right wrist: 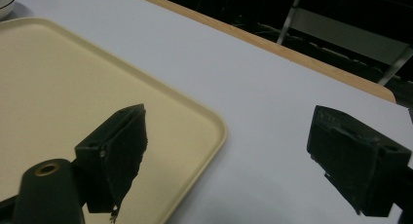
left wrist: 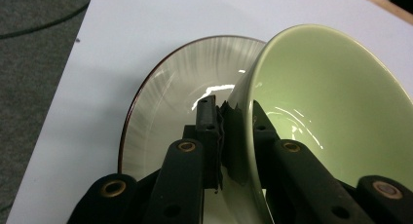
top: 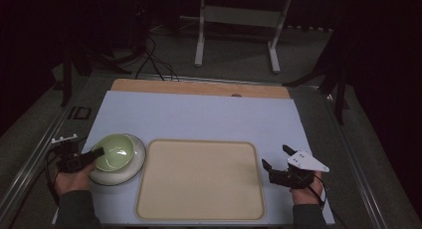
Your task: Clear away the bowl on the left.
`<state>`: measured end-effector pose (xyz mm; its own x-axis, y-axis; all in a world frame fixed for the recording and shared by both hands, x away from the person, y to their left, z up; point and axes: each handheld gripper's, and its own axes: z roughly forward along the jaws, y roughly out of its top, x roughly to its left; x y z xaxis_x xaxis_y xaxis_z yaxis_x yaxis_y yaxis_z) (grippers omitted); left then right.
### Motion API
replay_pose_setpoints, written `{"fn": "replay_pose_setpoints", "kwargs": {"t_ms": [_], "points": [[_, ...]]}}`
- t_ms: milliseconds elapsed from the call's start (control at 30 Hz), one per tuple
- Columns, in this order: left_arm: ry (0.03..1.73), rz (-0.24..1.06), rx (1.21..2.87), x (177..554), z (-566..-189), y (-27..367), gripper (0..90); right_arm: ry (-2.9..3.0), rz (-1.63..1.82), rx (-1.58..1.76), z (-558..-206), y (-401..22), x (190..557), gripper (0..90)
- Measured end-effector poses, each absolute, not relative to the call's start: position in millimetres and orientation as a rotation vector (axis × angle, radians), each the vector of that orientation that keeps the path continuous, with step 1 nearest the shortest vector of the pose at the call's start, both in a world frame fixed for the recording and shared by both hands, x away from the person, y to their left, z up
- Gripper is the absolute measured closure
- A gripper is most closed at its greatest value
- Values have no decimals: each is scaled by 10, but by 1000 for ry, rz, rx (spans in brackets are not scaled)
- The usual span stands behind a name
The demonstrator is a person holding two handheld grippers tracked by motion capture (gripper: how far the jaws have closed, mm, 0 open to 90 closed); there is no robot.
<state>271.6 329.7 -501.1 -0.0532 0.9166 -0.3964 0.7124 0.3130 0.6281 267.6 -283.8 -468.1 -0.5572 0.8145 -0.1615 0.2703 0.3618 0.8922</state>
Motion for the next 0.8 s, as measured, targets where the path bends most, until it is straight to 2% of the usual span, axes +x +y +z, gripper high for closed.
{"fn": "replay_pose_setpoints", "kwargs": {"t_ms": [800], "points": [[1705,372,1433,2661,-4847,3158,810,2017,1167,938,-4677,-2845,2674,141]]}}
